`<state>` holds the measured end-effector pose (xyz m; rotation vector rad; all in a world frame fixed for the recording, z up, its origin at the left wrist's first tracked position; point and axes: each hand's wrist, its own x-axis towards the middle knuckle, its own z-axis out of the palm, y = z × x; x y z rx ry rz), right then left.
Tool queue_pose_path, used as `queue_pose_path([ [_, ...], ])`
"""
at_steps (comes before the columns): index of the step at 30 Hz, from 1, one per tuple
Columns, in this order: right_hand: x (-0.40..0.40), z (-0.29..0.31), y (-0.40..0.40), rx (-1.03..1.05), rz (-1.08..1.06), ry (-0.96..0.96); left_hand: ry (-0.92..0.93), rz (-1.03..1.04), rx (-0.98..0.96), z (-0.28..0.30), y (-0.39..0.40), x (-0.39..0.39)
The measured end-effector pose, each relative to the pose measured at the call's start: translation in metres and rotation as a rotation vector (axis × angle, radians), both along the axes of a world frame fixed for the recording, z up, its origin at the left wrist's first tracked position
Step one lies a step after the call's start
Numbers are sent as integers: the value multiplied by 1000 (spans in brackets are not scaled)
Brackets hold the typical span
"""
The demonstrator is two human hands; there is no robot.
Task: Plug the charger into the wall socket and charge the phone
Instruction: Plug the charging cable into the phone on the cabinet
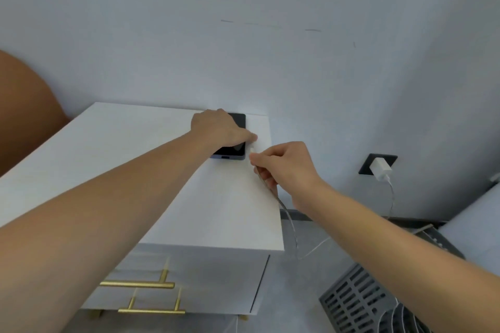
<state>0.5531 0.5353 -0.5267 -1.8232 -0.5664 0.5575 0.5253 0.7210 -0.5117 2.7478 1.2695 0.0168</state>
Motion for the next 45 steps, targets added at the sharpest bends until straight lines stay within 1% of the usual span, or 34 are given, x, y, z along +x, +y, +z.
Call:
queue_pose_path([
  [3, -7, 0, 1, -29, 38, -8, 18, -35, -21, 5, -4, 9],
  [6, -13, 0, 2, -47, 50, -34, 13, -24, -72, 7, -5, 12],
  [11, -17, -1, 3, -46, 22, -86, -85, 49, -311, 14, -5, 12],
  [18, -22, -2, 4, -52, -29, -127, -143, 55, -428, 16, -14, 9],
  [28, -26, -3, 3, -29, -44, -155, -154, 62, -427, 19, -16, 6],
  [33, -26, -3, 3, -6, -58, -139, -124, 49, -357, 17, -17, 6],
  [39, -25, -3, 4, -13, -64, -117, -156, 62, -416, 18, -17, 4],
  [45, -24, 1, 6, -36, -57, -83, -179, 74, -416, 14, -17, 4],
])
